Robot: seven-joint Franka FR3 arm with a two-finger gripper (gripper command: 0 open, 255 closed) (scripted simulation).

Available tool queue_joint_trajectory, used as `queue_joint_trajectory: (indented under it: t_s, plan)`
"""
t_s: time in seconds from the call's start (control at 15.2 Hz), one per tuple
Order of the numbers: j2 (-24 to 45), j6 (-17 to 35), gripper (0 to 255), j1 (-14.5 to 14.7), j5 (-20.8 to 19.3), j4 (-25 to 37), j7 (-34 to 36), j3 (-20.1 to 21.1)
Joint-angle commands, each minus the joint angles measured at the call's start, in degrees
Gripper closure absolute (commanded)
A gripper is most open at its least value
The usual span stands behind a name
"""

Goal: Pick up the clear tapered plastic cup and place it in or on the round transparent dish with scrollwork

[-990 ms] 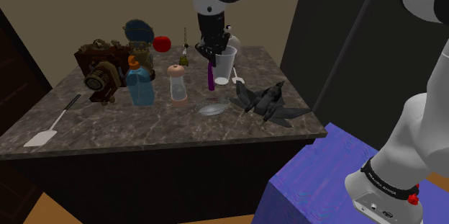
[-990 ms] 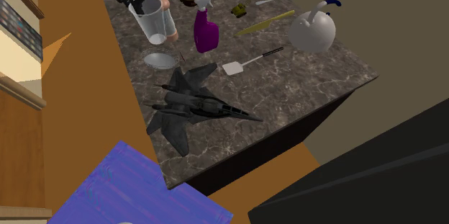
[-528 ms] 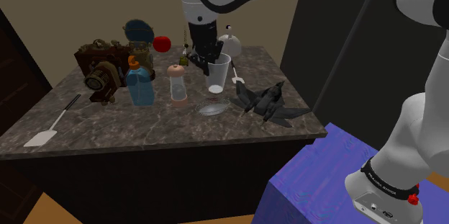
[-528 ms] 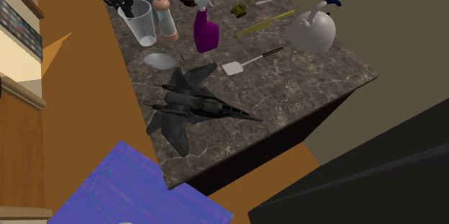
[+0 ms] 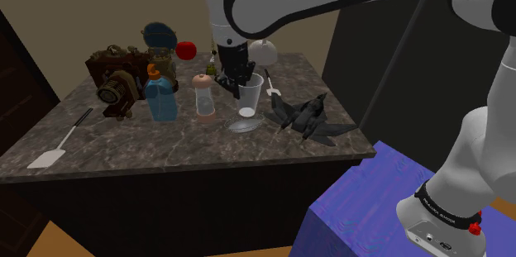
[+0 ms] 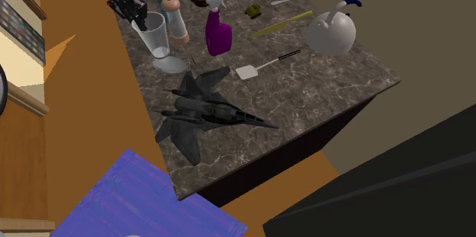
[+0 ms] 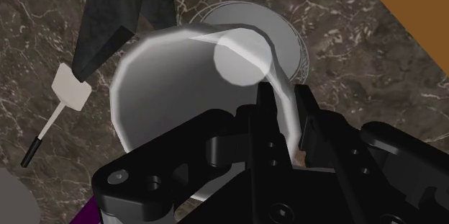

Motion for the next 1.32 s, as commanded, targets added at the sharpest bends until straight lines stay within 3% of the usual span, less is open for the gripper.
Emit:
queue_joint_trajectory:
  t_s: [0.0, 0.4, 0.92, 0.99, 1.25]
  plan:
    - [0.2, 1.5, 255, 0.0, -0.1, -1.2, 0.2, 0.0]
    - [1.4, 6.1, 255, -0.1, -0.5, -4.8, 0.9, -0.2]
    - [1.4, 6.1, 255, -0.1, -0.5, -4.8, 0.9, -0.2]
    - [1.4, 6.1, 0, -0.1, -0.5, -4.8, 0.9, -0.2]
    - [1.4, 6.1, 0, -0.1, -0.5, -4.8, 0.9, -0.2]
